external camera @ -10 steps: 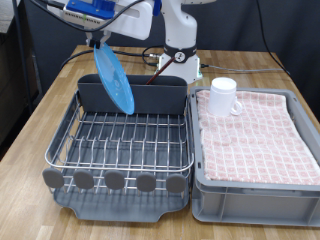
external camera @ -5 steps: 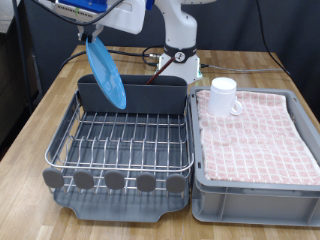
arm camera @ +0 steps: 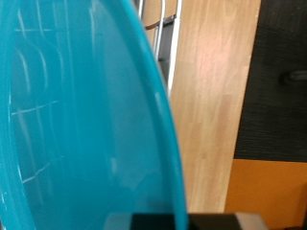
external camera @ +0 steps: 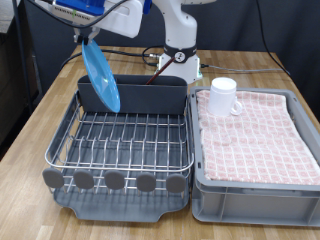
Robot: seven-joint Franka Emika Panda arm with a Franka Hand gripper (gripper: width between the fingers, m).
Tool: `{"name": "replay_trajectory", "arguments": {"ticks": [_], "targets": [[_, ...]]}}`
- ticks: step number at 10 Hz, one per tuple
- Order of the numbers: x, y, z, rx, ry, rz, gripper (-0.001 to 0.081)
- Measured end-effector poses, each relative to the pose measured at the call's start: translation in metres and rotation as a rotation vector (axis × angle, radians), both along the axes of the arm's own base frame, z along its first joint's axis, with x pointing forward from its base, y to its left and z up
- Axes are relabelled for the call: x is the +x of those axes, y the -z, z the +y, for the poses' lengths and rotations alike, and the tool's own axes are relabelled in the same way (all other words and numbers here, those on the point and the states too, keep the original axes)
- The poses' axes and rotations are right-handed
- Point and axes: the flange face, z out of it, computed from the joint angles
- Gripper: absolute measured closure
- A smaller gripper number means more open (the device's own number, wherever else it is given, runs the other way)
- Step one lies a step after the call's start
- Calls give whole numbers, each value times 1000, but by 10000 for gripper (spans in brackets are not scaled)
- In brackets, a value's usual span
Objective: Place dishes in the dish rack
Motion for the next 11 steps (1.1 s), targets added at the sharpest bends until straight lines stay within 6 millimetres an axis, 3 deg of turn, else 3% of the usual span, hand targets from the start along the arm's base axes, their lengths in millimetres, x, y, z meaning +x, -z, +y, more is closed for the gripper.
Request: {"name": "replay_trajectory", "arguments": {"ticks": [11], "targets": [[18,56,12,-181,-105,41,788]]}}
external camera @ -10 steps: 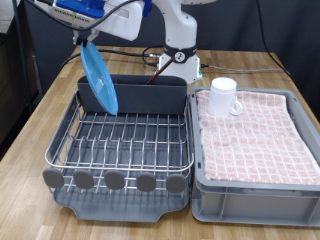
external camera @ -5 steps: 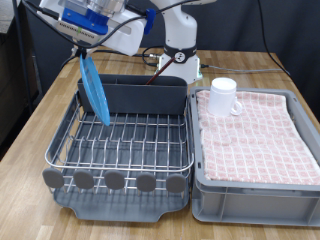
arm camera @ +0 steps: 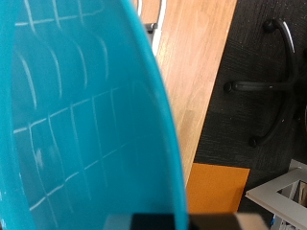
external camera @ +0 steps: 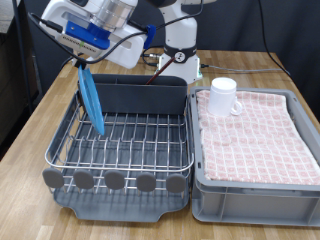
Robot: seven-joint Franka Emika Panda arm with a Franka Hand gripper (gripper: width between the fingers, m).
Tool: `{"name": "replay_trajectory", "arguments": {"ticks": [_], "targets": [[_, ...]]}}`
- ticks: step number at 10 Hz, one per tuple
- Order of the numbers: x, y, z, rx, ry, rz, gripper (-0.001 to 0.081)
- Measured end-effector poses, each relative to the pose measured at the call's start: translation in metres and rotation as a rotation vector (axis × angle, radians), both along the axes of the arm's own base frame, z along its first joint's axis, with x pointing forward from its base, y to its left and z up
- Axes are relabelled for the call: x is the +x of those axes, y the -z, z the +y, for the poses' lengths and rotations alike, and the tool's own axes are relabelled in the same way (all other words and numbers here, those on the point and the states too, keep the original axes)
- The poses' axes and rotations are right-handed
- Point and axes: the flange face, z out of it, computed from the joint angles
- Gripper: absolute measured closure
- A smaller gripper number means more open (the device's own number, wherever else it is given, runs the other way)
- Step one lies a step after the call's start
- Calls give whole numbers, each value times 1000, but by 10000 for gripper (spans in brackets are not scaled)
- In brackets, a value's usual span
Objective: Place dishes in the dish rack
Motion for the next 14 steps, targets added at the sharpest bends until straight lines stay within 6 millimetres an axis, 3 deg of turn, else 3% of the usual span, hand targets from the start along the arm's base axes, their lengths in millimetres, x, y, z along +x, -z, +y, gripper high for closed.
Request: {"name": "replay_trajectory", "arguments": {"ticks": [9,14], "targets": [[7,51,-12,-16,2,8,788],[8,64,-14,0,20,2,788]]}}
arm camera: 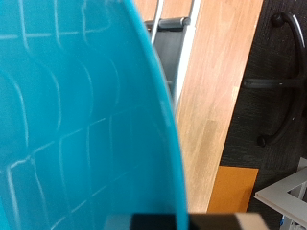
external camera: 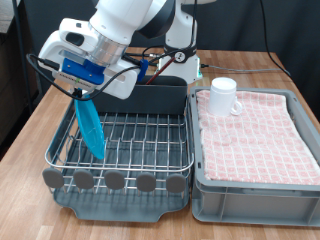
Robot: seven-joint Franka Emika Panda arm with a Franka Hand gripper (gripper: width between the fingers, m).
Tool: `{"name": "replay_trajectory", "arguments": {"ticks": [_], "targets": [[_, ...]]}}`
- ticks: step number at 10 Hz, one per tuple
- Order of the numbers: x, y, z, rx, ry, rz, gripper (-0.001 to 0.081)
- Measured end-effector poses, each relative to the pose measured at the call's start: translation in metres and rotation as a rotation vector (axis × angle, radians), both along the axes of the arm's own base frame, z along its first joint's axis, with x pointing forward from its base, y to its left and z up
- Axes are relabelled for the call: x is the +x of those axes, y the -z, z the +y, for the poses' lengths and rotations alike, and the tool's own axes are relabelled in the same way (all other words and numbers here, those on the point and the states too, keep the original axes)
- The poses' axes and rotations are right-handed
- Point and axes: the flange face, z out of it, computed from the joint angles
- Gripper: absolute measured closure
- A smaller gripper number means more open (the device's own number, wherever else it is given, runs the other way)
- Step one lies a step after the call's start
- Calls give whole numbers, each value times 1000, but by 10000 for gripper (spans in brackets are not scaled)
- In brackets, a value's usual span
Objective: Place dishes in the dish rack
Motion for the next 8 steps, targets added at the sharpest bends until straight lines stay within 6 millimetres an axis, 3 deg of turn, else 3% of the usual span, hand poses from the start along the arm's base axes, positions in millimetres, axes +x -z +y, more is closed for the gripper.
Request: {"name": "replay_trajectory", "arguments": {"ticks": [5,7,8], "targets": [[0,4,-2,27,33,-12,788],[0,4,-2,36,43,-16,439],[1,3,-3,40,48,-17,439]]}}
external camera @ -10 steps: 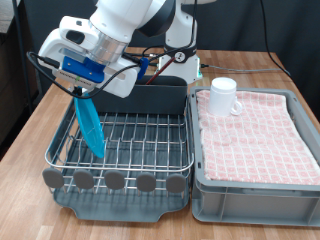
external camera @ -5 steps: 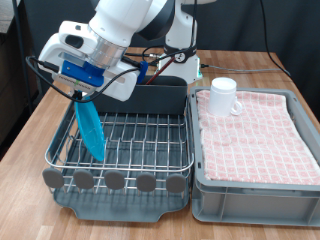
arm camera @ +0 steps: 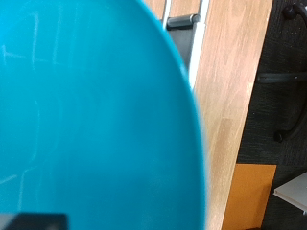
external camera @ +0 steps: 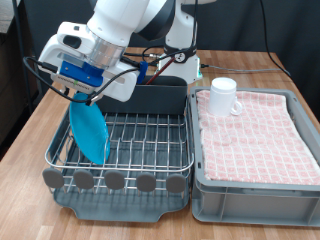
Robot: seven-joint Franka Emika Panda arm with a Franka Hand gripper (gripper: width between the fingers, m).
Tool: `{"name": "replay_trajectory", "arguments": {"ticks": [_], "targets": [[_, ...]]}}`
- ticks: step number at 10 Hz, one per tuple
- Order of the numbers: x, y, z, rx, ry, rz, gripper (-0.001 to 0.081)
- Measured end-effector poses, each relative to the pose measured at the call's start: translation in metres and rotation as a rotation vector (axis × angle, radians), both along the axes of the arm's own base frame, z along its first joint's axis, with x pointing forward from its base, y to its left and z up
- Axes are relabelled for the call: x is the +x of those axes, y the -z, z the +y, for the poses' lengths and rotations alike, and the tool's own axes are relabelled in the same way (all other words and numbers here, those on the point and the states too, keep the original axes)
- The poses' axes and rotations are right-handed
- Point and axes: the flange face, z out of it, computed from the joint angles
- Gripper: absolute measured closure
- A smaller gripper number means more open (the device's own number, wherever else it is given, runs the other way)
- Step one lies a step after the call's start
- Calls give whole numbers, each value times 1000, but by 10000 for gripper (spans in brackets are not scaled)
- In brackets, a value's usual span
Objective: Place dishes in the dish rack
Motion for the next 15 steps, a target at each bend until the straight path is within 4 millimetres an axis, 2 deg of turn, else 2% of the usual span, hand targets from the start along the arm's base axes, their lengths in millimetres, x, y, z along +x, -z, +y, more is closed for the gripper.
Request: {"name": "replay_trajectory", "arguments": {"ticks": [1,2,3,4,5,6,9,12,15], "targets": [[1,-2,0,10,6,-2,261],[2,-6,0,31,12,-8,261],[4,-11,1,51,15,-13,74],[5,-19,0,70,21,-15,74],[5,-30,1,100,23,-16,20],[4,-45,1,133,30,-10,8],[-1,-94,4,266,63,-5,4],[-5,-139,16,369,92,-57,4],[-6,-164,32,394,81,-33,4]]}}
